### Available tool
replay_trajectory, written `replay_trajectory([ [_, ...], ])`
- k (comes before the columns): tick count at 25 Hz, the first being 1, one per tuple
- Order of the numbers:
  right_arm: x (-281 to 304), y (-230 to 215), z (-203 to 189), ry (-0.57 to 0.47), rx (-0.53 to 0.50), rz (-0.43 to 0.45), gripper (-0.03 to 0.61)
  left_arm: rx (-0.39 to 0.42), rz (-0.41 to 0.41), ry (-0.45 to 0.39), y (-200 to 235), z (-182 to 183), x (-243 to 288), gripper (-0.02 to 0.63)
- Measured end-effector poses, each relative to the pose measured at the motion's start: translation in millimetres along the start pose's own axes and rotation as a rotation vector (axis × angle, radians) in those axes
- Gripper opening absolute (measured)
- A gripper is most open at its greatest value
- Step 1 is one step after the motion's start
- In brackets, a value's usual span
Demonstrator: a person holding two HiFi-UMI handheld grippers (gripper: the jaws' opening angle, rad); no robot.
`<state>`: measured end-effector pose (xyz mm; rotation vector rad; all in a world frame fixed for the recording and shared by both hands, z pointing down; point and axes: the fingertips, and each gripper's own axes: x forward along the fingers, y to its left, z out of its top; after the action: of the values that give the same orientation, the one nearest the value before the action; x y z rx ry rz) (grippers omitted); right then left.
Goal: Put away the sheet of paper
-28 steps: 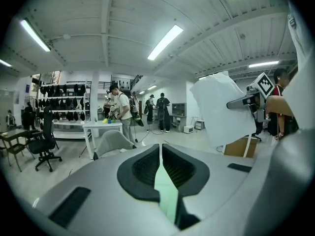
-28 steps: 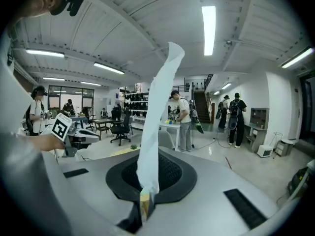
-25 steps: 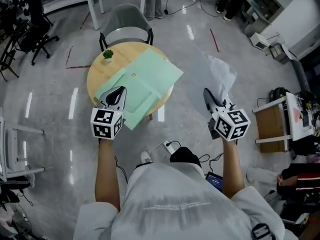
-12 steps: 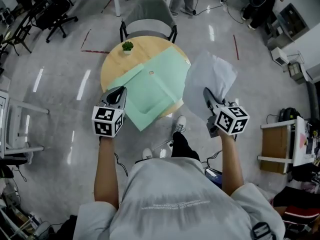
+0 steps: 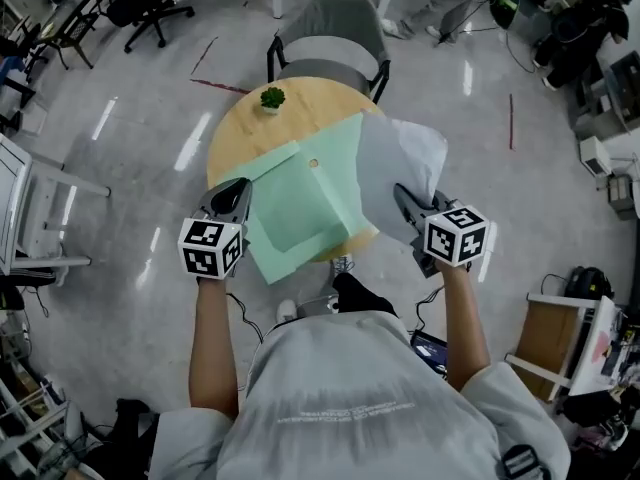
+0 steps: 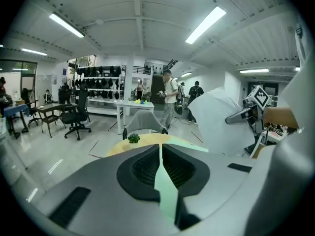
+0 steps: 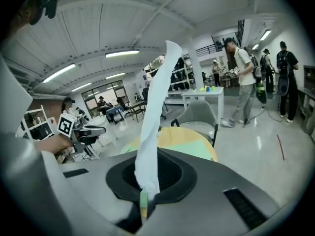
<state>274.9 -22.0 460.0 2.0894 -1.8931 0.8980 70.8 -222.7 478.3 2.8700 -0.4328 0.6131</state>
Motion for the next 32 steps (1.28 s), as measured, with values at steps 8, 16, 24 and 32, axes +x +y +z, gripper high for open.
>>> replay_trajectory([
  [8,78.3,-39.9,-15.9,0.184,0.089,0.220,0.029,-0.100,0.143,0.074,14.3,-29.7,14.1,0.032],
  [16,132.7,-48.6,-43.0,0.367,0.163,0.395,0.029,-0.196,0.250,0.125,22.3,-65.5,17.7,0.032],
  [24,158.1,-53.3,-76.2,0.573,0.285,0.561,0.029,-0.265,0.330,0.155,10.0,-90.2,19.1,0.032],
  [32,185.4,-84.6,-103.9,0.714,0.255,0.531,0.029,-0.318,0.395,0.162,4.7,-100.0,21.7,0.032],
])
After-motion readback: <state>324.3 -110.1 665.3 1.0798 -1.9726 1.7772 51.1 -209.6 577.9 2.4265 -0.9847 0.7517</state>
